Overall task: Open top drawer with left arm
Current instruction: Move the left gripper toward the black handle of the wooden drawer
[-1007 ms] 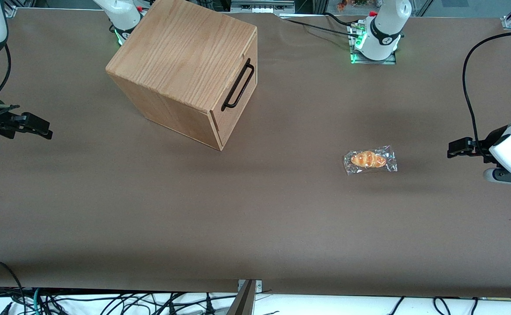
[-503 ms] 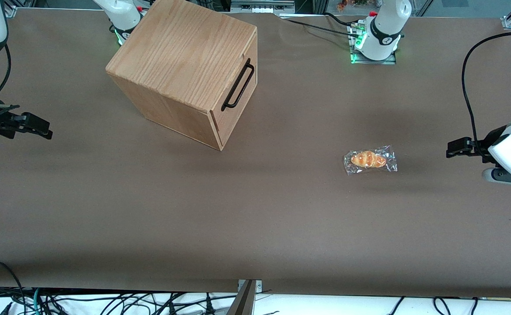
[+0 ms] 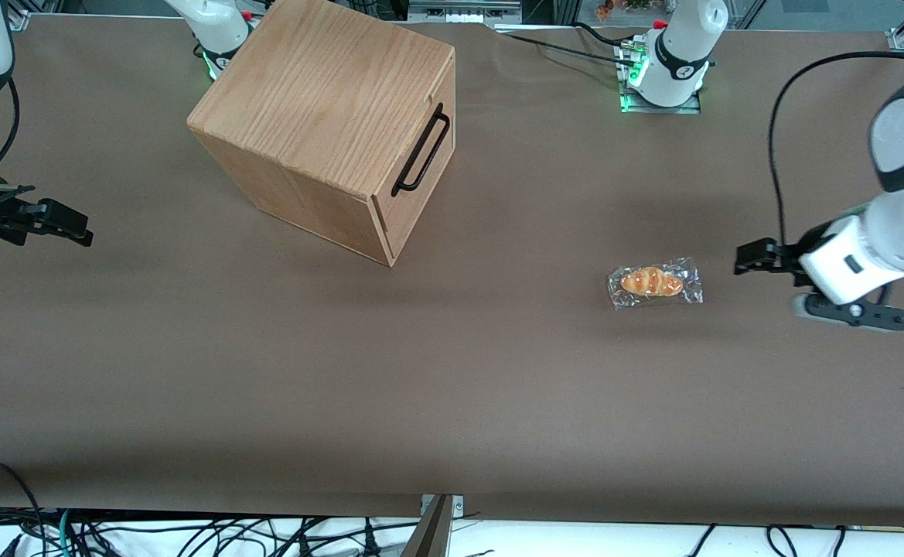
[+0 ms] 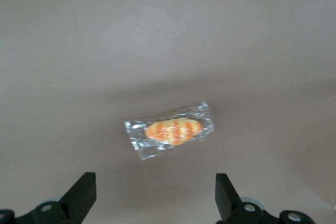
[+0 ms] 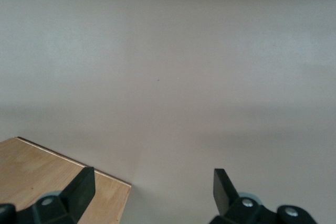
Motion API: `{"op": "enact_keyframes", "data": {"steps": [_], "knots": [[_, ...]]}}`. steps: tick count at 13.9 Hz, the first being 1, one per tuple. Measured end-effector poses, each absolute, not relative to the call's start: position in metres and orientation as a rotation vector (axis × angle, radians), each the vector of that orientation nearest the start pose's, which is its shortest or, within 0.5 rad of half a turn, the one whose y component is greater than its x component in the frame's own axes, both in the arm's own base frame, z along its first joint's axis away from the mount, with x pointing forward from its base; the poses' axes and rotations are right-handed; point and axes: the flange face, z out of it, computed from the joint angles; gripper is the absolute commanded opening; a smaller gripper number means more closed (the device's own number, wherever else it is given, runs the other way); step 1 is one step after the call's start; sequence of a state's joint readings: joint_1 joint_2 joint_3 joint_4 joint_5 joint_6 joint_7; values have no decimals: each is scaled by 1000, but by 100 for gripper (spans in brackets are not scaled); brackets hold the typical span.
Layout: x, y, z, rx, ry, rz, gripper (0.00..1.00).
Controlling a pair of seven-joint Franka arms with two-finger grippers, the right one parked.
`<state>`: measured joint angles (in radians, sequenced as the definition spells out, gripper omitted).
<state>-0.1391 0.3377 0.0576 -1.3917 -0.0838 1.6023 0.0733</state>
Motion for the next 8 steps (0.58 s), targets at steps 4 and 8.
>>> {"op": "enact_keyframes", "data": {"steps": [4,8], "knots": [[630,-149,498,-3217,200,288,100],[613,-210,493,-3220,191,329,100]]}}
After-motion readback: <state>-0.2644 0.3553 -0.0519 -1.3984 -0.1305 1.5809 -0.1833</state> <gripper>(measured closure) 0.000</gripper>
